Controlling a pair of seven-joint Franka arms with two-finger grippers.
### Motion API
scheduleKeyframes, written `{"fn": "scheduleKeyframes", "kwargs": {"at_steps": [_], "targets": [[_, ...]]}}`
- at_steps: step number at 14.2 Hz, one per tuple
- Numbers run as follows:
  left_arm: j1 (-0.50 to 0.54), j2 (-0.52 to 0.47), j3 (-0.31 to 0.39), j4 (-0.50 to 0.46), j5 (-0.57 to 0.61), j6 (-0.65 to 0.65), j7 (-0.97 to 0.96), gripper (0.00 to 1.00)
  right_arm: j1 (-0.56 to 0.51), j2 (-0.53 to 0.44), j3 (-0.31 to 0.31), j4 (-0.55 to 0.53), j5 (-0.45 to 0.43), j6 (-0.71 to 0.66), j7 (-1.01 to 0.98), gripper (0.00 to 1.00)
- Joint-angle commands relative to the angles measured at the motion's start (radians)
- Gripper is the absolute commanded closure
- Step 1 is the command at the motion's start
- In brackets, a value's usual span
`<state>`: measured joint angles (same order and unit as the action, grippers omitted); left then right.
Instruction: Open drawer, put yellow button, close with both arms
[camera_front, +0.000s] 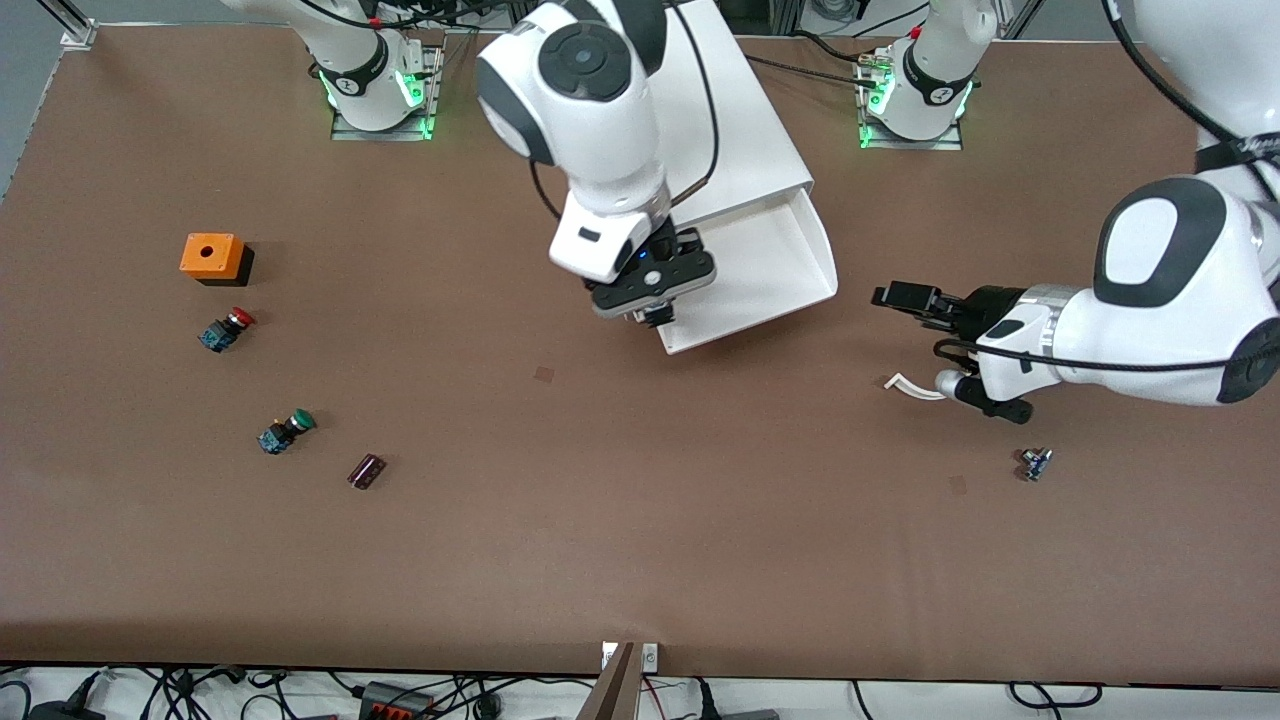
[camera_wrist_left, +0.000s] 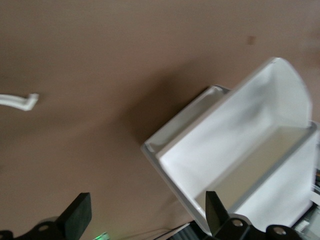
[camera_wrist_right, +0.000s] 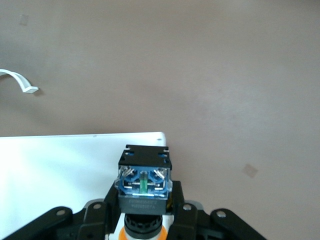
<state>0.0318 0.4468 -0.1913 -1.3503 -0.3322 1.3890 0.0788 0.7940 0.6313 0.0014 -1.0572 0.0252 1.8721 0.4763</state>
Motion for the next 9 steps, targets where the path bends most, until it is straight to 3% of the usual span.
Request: {"fn": "scheduleKeyframes", "kwargs": {"at_steps": [1,3,9], "targets": [[-0.032,0.007,-0.010,0.097,0.224,-0.070,-0.037,0.00,0.028,0.031,-0.003,0.043,0.004,0.027,0.060,1.00],[-0.033,0.024,-0.011,0.125,0.316,-0.044,-0.033,0.00,0.050,0.059,0.006,0.043,0.004,0.039,0.082,1.00],[-0.030,0.027,-0.008,0.120,0.321,0.001,-0.131,0.00,0.083,0.103,0.023,0.042,0.004,0.053,0.110,1.00]]}}
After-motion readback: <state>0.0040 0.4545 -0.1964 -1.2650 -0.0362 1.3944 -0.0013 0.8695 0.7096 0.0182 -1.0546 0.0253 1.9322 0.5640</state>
